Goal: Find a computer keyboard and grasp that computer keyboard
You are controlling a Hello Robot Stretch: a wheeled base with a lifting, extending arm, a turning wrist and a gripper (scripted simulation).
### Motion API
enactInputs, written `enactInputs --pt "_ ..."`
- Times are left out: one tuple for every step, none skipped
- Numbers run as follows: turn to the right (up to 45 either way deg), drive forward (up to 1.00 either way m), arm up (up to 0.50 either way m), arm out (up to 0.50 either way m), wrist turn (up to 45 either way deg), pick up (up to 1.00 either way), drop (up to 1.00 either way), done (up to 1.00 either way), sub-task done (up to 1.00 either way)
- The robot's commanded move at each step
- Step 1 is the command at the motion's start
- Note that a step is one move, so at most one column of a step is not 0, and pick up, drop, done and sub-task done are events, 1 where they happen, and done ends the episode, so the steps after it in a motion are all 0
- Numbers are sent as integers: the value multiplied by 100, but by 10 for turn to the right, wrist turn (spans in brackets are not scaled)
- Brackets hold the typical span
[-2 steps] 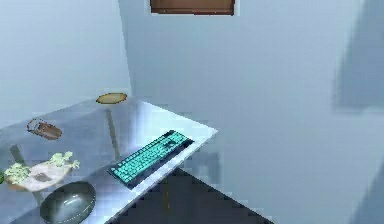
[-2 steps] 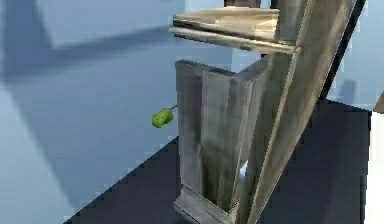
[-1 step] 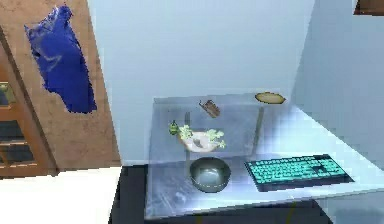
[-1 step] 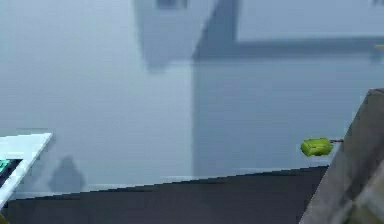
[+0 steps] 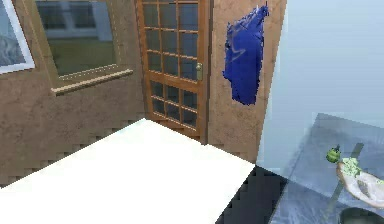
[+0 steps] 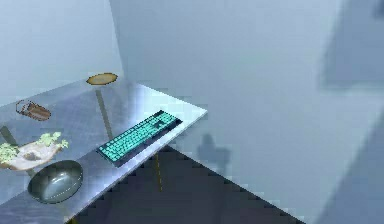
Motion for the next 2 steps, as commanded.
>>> enactInputs --pt "-120 0 0 0 0 0 0 0 0" --pt "0 0 50 0 0 0 0 0 0"
